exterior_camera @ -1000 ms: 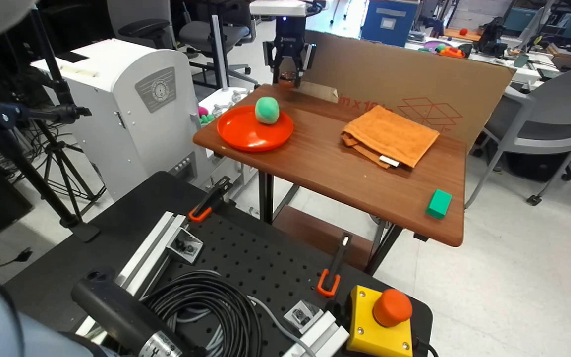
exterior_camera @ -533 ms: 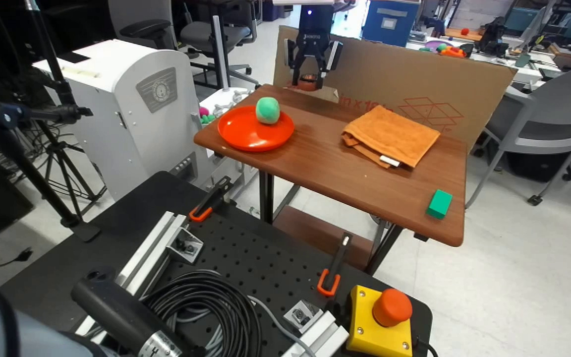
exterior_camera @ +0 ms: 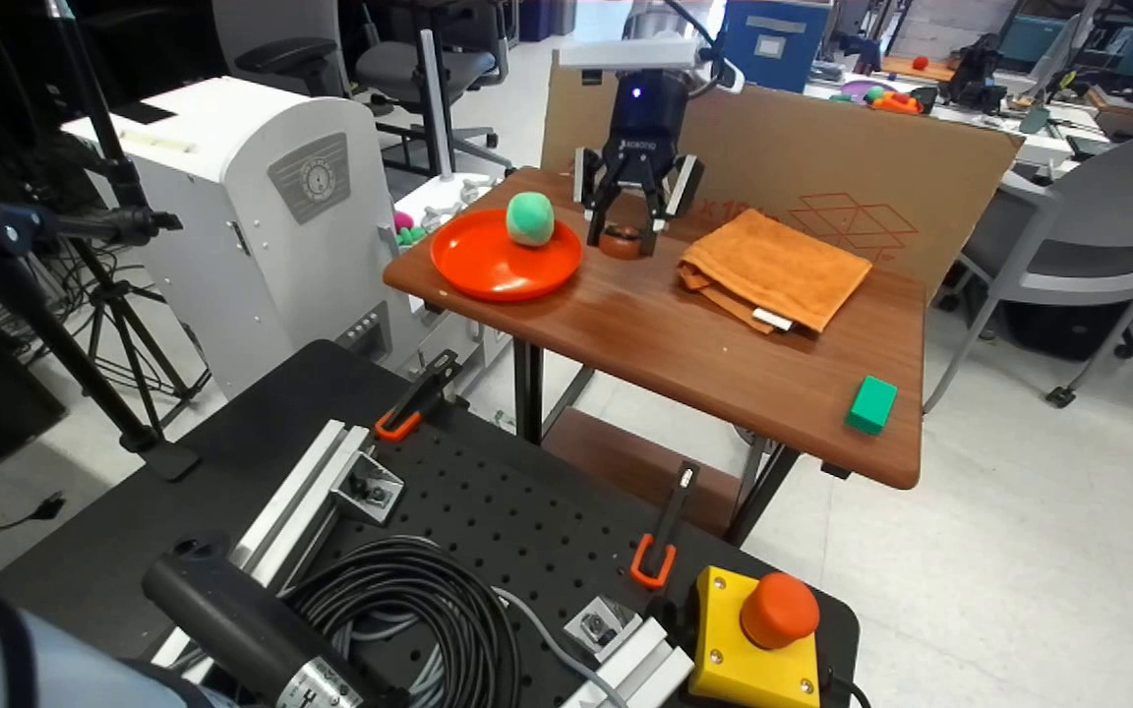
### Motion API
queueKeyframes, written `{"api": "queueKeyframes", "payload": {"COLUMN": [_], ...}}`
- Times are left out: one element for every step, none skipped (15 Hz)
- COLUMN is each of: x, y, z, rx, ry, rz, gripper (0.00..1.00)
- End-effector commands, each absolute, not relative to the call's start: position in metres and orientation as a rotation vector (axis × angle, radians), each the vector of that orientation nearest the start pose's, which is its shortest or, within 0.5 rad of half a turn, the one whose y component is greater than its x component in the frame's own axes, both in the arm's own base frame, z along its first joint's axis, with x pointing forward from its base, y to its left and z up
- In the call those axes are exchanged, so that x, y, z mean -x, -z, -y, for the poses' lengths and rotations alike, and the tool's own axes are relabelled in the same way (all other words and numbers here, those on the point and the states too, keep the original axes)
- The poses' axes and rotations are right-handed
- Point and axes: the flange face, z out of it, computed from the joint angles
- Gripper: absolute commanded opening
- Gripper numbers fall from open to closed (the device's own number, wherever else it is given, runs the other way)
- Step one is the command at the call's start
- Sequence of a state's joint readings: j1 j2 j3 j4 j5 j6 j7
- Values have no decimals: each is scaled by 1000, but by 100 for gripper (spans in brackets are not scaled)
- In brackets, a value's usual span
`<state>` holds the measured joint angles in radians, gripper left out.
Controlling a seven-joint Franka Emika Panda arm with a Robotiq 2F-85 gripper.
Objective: Move the orange and black object forward
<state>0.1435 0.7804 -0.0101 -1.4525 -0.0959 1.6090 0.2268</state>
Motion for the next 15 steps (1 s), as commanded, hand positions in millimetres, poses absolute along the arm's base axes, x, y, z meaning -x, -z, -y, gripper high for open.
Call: {"api": "queueKeyframes", "payload": {"x": [-600, -593, -589, -586, -583, -580, -578, -576, -575, -572, -570, -567, -562, -556, -550], "y": [-175, -168, -160, -154, -148, -144, -143, -143, -146, -149, -154, -161, -174, -187, -208], "z": [-51, -44, -37, -32, -28, -25, -24, -23, -24, -26, -29, -34, -42, -50, -63], "rx": [3225, 3232, 3237, 3249, 3256, 3265, 3274, 3271, 3267, 3255, 3249, 3248, 3253, 3262, 3283], "ry": [-1013, -1033, -1055, -1071, -1079, -1087, -1087, -1096, -1104, -1113, -1109, -1092, -1061, -1025, -949], "rz": [-117, -130, -149, -165, -181, -190, -198, -211, -211, -214, -202, -178, -144, -107, -73], "gripper": [40, 40, 40, 40, 40, 40, 40, 81, 91, 97, 99, 100, 100, 100, 100]}}
